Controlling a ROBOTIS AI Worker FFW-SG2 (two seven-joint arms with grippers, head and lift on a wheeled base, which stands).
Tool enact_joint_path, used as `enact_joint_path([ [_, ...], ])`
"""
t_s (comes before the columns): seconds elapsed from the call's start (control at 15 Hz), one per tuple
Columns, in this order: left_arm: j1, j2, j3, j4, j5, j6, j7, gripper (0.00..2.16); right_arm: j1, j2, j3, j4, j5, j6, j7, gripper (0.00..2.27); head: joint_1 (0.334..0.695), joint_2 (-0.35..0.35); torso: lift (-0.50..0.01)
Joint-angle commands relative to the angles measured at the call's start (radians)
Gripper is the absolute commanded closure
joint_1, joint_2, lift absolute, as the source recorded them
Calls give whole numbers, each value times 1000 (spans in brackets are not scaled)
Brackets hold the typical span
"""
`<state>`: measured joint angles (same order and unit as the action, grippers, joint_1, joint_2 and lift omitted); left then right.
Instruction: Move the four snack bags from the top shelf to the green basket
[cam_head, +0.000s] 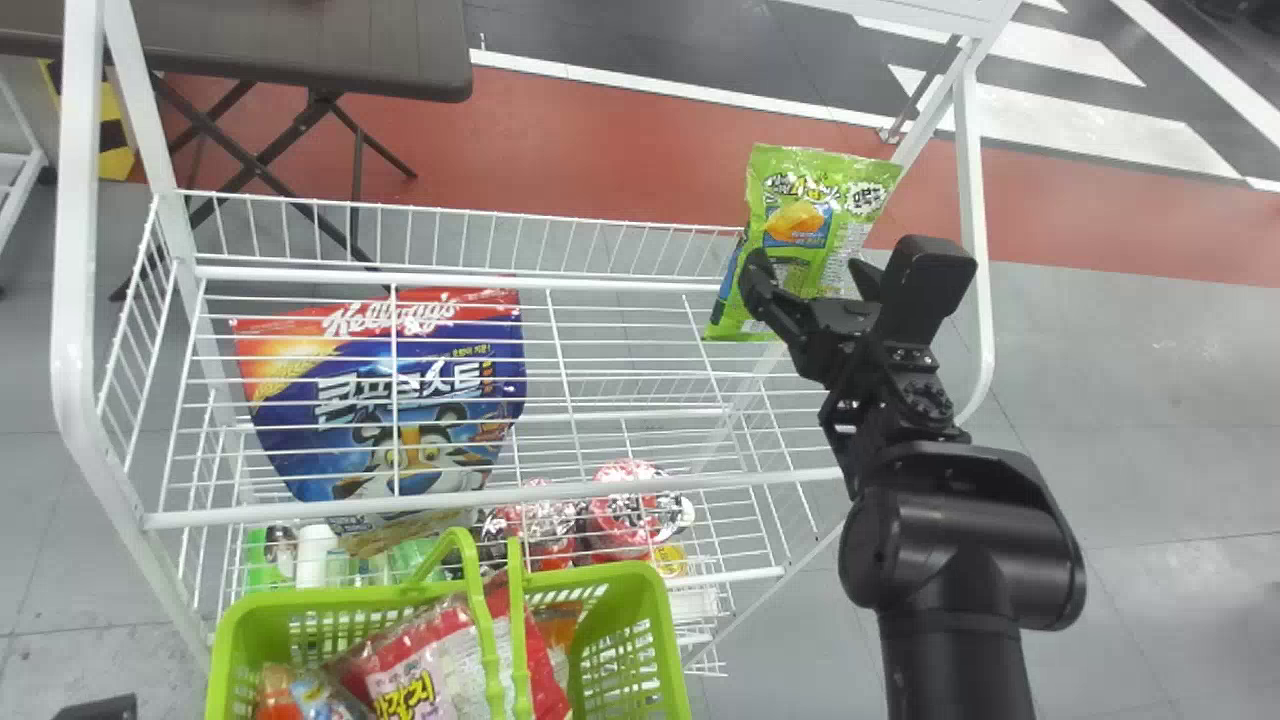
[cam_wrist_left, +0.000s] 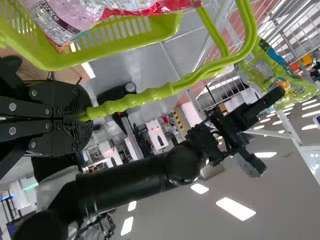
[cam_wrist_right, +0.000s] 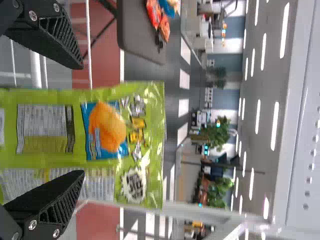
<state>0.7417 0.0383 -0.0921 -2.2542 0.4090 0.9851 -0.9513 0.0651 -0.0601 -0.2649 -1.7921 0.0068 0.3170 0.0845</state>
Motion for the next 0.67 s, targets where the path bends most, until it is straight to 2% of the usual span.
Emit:
enact_joint_path([
  [0.0,-2,0,-6,-1,-10,5,-1,1426,-36,-3,-20,54,22,-20,-17,66,695,-350,0],
  [0.13,-2,0,-8,-1,-15,11,0,1426,-74,-18,-45,114,32,-20,-12,66,695,-350,0],
  [0.33,-5,-8,-8,2,-21,17,3,1426,-113,-57,-59,161,35,4,43,87,695,-350,0],
  [0.47,-7,-11,-11,5,-30,17,9,1426,-157,-66,-88,189,24,69,144,130,695,-350,0],
  [0.6,-7,-14,-11,7,-32,17,11,1426,-173,-70,-88,212,30,87,173,194,695,-350,0],
])
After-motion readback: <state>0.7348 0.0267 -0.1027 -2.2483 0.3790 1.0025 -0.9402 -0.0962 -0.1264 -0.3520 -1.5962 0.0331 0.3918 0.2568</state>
